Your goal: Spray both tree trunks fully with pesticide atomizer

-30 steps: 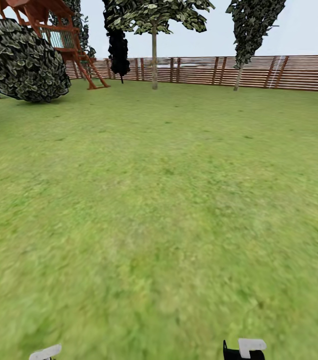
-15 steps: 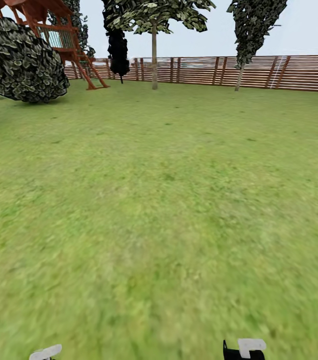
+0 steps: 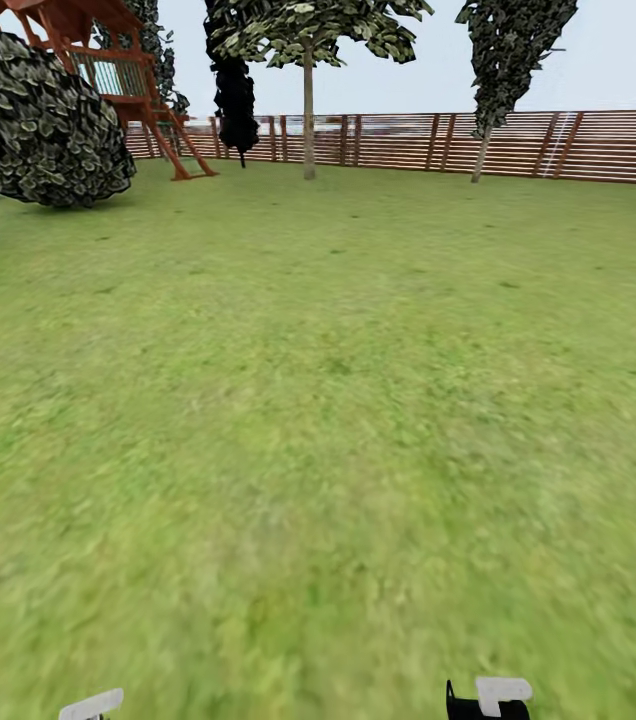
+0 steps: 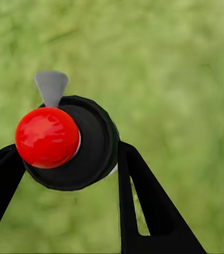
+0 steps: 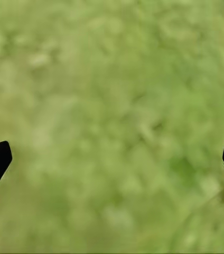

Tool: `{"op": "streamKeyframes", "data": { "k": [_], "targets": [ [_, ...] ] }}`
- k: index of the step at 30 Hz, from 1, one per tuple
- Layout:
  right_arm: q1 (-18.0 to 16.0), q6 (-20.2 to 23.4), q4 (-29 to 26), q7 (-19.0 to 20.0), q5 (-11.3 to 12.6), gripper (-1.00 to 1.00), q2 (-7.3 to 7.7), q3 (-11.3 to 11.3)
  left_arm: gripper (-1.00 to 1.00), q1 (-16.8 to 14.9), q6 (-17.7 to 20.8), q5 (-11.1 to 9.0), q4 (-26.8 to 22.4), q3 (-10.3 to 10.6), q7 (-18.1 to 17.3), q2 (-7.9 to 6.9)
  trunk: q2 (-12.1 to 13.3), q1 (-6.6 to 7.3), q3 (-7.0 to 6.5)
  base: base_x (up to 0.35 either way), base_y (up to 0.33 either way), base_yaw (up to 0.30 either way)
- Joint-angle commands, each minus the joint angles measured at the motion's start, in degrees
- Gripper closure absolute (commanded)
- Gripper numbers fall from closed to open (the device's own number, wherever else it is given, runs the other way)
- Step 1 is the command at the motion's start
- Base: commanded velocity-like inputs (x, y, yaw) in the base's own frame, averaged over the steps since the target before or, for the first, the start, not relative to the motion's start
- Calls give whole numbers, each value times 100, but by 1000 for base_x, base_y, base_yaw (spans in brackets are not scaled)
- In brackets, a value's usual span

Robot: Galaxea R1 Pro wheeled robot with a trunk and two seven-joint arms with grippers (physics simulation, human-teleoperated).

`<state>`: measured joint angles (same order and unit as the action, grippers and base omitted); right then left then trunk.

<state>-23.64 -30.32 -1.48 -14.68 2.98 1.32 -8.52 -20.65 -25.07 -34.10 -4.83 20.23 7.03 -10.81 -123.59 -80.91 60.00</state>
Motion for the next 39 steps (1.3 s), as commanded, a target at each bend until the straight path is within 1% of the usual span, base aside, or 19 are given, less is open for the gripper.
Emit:
{"op": "streamKeyframes", "data": {
  "k": [1,39],
  "targets": [
    [0,0,-1,0,-2,-100,0,0,100,0,0,0,0,-1,0,0,0,0,0,336,0,0],
    [0,-6,-1,0,1,-100,0,6,100,0,-7,1,0,6,0,0,0,0,0,336,0,0]
  ]
}}
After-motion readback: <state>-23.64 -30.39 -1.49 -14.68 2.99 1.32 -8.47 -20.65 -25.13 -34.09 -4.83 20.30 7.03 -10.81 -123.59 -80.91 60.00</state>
